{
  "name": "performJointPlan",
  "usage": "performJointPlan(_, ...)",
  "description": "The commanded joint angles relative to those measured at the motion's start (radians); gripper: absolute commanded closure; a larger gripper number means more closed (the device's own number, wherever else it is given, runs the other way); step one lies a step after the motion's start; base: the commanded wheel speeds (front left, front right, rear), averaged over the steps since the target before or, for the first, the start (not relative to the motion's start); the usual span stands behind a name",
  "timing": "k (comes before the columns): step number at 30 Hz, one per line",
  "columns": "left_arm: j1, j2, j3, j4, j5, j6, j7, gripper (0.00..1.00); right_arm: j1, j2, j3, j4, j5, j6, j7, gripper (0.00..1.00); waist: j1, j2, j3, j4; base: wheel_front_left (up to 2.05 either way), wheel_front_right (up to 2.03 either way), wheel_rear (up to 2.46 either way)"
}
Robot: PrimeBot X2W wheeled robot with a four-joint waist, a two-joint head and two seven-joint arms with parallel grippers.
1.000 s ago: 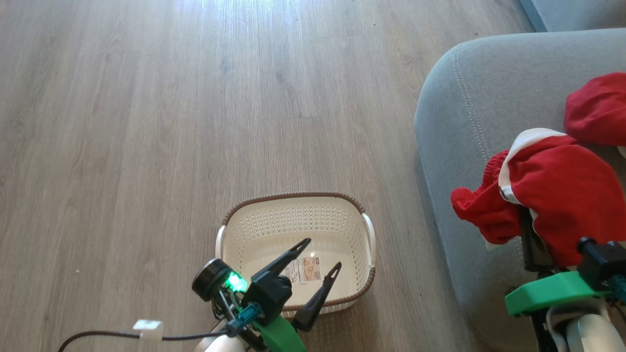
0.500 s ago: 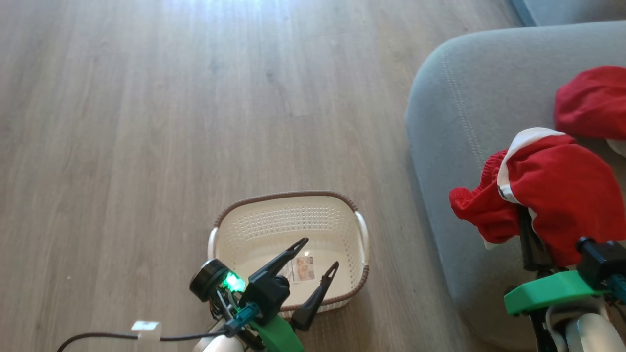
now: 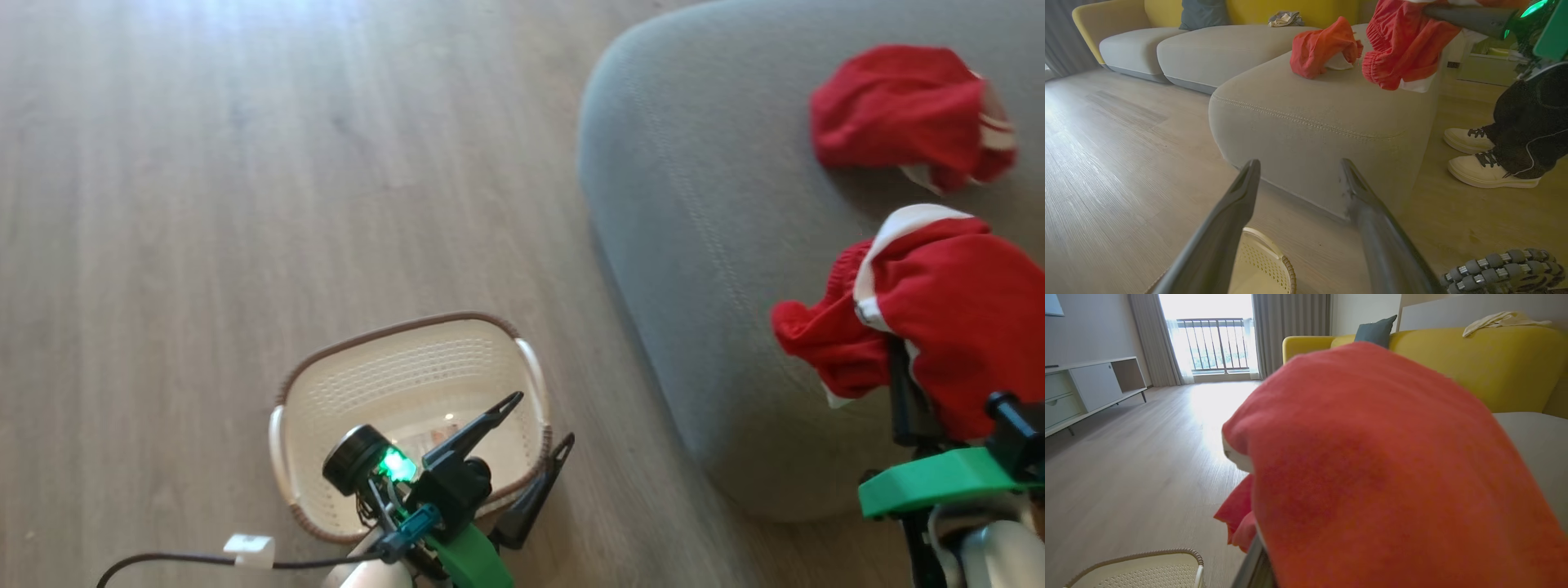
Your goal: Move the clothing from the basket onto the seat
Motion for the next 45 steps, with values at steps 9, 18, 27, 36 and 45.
performJointPlan(9,-0.069,0.005,0.01,-0.049,0.011,-0.001,-0.005,0.0,-0.053,0.014,-0.006,-0.062,-0.001,0.0,-0.006,1.0,0.0,0.0,0.063,-0.152,0.0,0.0,0.0)
performJointPlan(18,-0.067,0.002,-0.011,-0.057,0.006,-0.001,-0.005,0.0,-0.05,0.031,-0.013,-0.064,-0.002,0.0,-0.006,1.0,0.0,0.0,0.075,-0.245,0.0,0.0,0.0)
performJointPlan(27,-0.079,-0.006,-0.053,-0.052,0.002,-0.001,-0.005,0.0,-0.02,0.04,-0.068,-0.093,0.0,0.0,-0.006,1.0,0.0,0.0,0.077,-0.265,0.0,0.0,0.0)
performJointPlan(36,-0.096,-0.01,-0.072,-0.045,-0.005,-0.001,-0.005,0.0,-0.021,0.039,-0.087,-0.104,-0.007,0.0,-0.006,1.0,0.0,0.0,0.07,-0.257,0.0,0.0,0.0)
performJointPlan(45,-0.07,0.006,-0.049,-0.054,0.008,0.002,-0.005,0.0,-0.097,-0.021,-0.045,-0.099,-0.009,0.0,-0.006,1.0,0.0,0.0,0.078,-0.266,0.0,0.0,0.0)
